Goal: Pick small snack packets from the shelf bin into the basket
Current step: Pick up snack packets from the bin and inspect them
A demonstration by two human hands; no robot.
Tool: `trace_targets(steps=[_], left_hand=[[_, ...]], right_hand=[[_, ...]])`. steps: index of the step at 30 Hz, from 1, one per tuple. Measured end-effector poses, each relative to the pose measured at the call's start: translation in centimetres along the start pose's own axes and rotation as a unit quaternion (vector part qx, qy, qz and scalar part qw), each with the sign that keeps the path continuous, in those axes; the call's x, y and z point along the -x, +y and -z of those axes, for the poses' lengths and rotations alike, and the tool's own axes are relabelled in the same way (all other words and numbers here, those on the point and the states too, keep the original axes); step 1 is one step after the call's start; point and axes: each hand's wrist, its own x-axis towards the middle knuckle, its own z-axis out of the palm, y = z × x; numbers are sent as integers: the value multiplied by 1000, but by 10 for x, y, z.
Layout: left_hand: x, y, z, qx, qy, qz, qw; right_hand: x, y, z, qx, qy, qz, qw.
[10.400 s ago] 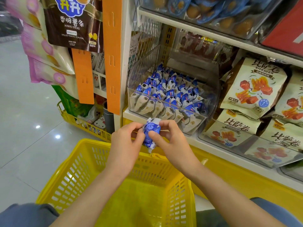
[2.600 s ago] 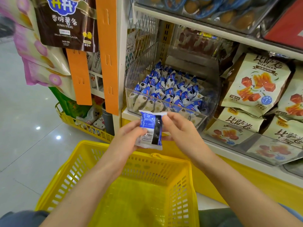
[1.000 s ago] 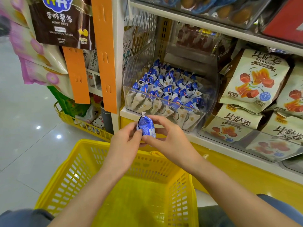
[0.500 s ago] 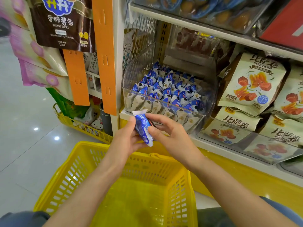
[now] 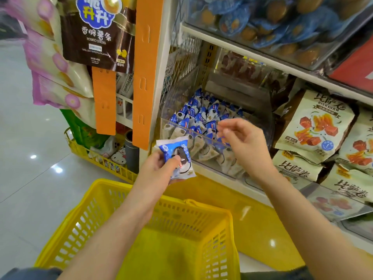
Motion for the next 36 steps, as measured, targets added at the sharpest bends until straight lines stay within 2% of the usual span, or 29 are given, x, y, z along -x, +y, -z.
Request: trace_targets(steps=[2, 5, 7, 12, 18, 20, 22, 24, 26, 28, 32, 34, 36], left_hand=[[-2, 2, 1, 7, 8, 0, 1000], [-5, 5, 2, 22, 13, -3, 1000], [-7, 6, 2, 28, 16, -1, 999], [-11, 8, -3, 28, 11, 7, 1000], [-11, 7, -4, 14, -1, -14, 1000], [-12, 6, -1, 6, 20, -18, 1000], [-12, 5, 0, -9, 45, -20, 999], [-13, 3, 1, -35, 65, -24, 997], [-13, 3, 1, -42, 73, -23, 996], [-12, 6, -1, -16, 69, -1, 998], [-4, 13, -6, 124, 11, 73, 990], [2, 16, -6, 159, -39, 79, 983], [8, 18, -6, 123, -92, 64, 986]], right_hand=[[-28, 7, 1, 40, -16, -61, 997], [-59, 26, -2, 186, -132, -157, 961], [-70, 34, -7, 273, -179, -164, 931], [-86, 39, -17, 331, -200, -150, 910], [-84, 44, -24, 282, -141, -121, 941], [-82, 39, -16, 246, -88, -124, 957], [-80, 27, -7, 223, -8, -90, 971], [-74, 7, 4, 136, 48, -54, 988], [-64, -14, 13, -17, 27, -48, 998], [-45, -32, 17, -118, -47, -66, 990], [-7, -44, 4, -134, -181, -106, 968], [5, -44, -6, -135, -198, -128, 962], [13, -42, -13, -151, -192, -135, 960]])
